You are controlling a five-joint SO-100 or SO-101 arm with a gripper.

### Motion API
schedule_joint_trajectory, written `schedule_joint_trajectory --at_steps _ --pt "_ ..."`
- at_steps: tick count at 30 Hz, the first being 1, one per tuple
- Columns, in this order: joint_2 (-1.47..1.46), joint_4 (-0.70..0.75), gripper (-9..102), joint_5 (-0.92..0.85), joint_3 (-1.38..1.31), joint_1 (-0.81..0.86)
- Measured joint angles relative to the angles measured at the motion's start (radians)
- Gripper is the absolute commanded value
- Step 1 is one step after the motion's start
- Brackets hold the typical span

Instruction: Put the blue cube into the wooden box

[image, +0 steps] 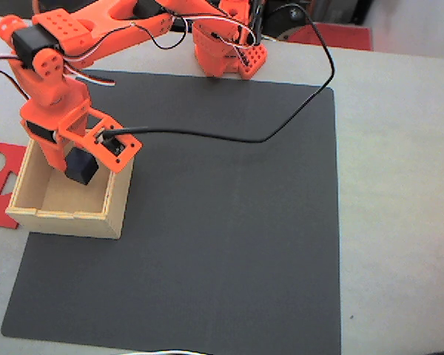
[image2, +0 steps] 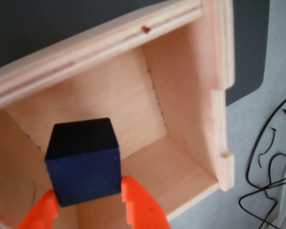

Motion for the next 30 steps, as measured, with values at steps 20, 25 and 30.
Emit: schedule_joint_trajectory --at_steps 20,25,30 --pt "-0.186 0.003 11 0.026 -0.117 -0.107" --pt "-0.186 0.017 15 0.025 -0.121 -0.107" --pt "-0.166 0.029 17 0.023 -0.121 -0.117"
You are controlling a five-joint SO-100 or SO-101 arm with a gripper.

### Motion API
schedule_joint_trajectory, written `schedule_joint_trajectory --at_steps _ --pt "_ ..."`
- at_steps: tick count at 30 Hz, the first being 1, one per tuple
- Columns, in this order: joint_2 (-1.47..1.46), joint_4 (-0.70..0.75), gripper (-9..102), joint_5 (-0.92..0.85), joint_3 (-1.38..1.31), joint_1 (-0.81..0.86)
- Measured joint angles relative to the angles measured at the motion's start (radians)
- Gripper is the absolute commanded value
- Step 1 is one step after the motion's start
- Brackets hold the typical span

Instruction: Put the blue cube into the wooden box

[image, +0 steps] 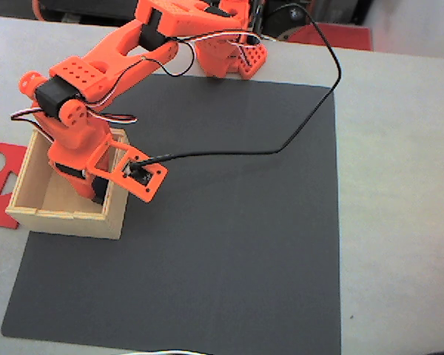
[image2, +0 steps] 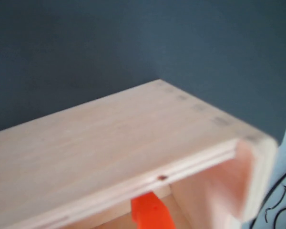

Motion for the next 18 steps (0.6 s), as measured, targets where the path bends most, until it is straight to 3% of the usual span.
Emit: schedule_joint_trajectory --at_steps 7,10,18 --pt "0.063 0.0 19 0.0 0.0 0.003" --pt "0.132 0.0 0 -0.003 0.0 0.011" --pt "0.58 0.003 0 0.034 0.0 -0.051"
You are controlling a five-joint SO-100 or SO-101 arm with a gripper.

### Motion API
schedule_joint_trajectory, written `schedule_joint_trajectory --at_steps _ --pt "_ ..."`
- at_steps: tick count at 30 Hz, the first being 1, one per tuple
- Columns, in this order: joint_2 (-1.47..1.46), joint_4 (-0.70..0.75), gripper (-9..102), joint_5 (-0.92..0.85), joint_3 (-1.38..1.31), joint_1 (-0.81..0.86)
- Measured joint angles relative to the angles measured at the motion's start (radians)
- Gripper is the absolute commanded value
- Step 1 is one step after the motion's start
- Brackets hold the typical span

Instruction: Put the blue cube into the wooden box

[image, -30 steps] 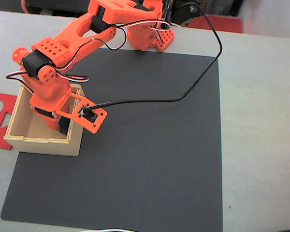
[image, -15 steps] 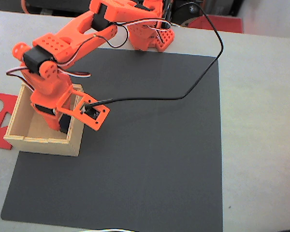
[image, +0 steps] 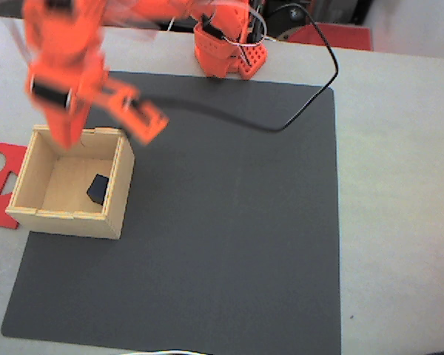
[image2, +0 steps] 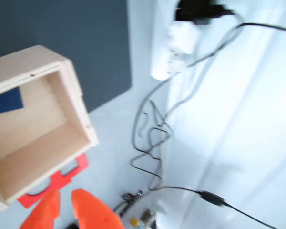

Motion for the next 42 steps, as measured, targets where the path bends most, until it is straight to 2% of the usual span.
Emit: schedule_joint_trajectory --at_steps 7,13,25,42 --pt "0.534 0.002 0 0.02 0.114 -0.267" --pt "1.006 0.003 0 0.02 0.523 -0.518" --pt "1.971 -0.121 0 -0.041 1.425 -0.528" --pt "2.013 -0.36 0 0.064 2.118 -0.503"
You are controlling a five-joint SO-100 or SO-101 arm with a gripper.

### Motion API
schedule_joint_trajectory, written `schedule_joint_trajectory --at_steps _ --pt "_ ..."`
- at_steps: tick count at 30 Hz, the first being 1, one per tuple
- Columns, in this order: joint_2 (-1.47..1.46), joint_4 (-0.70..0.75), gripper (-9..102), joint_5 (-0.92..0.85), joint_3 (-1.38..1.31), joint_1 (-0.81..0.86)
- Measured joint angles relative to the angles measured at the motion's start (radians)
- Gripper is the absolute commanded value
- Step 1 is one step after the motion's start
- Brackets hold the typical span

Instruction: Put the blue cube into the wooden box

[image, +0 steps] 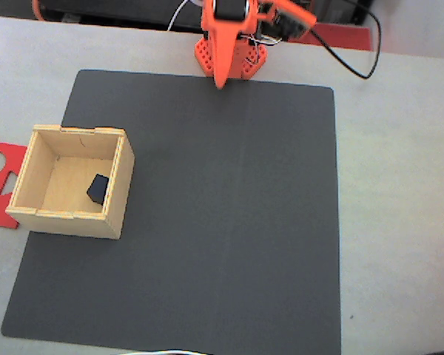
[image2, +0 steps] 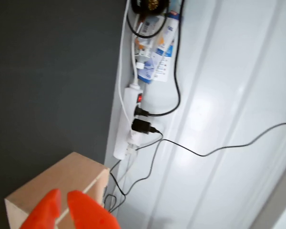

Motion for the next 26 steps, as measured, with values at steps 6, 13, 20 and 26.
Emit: schedule_joint_trajectory --at_steps 6,13,20,26 --pt "0.002 -0.097 0 0.054 0.262 0.023" --pt "0.002 -0.15 0 0.103 0.407 0.046" --pt "0.002 -0.161 0 0.121 0.416 0.064" --pt "0.002 -0.161 0 0.121 0.416 0.064"
